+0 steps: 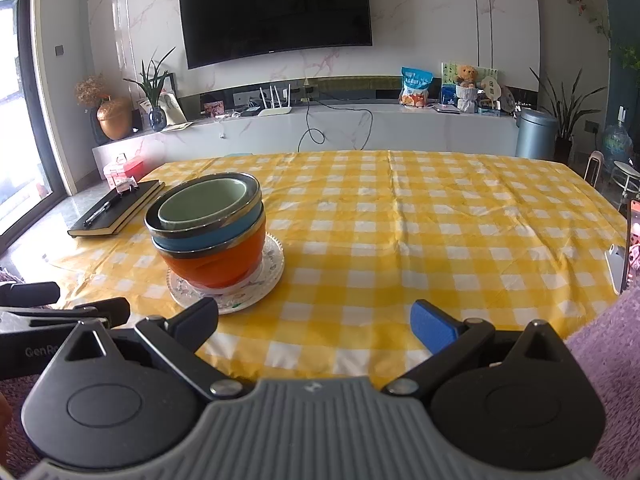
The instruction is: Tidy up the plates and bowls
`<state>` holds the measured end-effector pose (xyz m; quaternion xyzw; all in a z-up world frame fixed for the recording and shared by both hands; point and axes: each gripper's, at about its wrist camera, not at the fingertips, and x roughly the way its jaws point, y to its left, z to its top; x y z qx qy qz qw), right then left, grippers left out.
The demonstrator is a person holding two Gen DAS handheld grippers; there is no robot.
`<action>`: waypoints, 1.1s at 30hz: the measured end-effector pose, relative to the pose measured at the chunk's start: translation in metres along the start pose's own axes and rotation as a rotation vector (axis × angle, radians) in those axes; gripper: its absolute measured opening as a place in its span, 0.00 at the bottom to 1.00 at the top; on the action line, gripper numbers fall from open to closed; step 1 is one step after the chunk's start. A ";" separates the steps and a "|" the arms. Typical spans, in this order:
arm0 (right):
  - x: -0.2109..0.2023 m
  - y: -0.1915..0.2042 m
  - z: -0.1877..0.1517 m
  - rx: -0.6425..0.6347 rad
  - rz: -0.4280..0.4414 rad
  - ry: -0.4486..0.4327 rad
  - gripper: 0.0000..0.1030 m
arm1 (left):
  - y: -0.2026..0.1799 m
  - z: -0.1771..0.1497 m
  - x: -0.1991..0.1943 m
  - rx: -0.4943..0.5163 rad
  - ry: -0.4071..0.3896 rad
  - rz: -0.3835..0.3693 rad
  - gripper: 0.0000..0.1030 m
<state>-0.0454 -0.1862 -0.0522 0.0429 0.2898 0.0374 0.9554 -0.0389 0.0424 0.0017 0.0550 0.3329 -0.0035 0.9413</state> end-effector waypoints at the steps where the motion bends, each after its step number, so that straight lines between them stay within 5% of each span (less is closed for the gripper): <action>1: 0.000 0.000 0.000 -0.002 0.000 -0.001 0.97 | 0.000 0.000 0.000 0.000 0.000 0.000 0.95; 33: -0.002 0.000 0.000 -0.006 -0.001 -0.006 0.97 | 0.001 0.000 -0.001 -0.002 -0.003 0.001 0.95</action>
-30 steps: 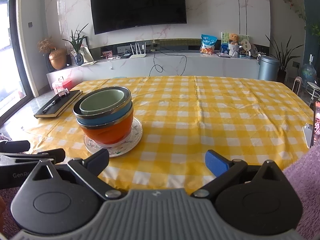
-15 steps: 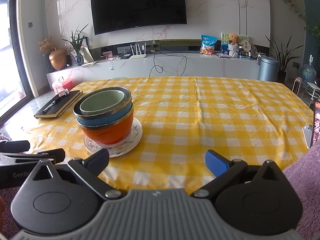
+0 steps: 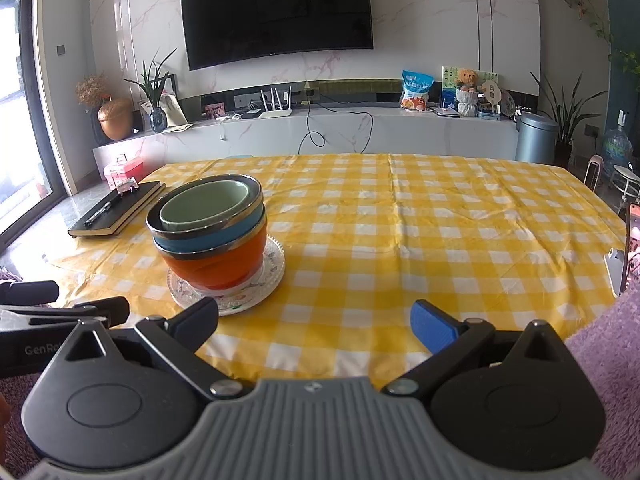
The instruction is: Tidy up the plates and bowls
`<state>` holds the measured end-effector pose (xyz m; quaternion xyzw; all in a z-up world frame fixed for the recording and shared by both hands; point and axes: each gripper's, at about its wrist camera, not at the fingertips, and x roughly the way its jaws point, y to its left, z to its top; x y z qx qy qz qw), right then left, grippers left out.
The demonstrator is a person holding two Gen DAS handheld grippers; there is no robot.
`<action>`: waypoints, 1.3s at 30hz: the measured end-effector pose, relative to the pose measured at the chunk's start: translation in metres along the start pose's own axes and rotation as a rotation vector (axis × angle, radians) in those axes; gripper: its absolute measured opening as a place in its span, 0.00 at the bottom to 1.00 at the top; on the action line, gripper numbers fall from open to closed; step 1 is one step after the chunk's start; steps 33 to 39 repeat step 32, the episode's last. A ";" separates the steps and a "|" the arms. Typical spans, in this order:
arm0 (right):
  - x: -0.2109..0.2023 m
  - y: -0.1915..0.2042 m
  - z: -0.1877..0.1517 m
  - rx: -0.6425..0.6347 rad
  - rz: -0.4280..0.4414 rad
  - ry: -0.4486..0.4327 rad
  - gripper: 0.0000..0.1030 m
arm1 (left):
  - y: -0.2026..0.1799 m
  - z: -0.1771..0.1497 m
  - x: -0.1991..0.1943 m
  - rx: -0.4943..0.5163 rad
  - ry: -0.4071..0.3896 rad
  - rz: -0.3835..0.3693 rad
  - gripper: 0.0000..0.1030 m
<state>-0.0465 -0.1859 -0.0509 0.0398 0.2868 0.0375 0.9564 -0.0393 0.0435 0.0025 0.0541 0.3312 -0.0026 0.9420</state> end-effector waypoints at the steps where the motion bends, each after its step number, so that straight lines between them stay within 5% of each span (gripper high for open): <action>1: 0.000 0.000 0.000 0.000 0.000 0.000 0.97 | 0.000 0.000 0.000 0.000 0.000 0.001 0.95; 39: 0.000 0.000 -0.001 0.002 0.000 0.003 0.97 | -0.001 0.000 -0.006 -0.012 -0.014 0.013 0.95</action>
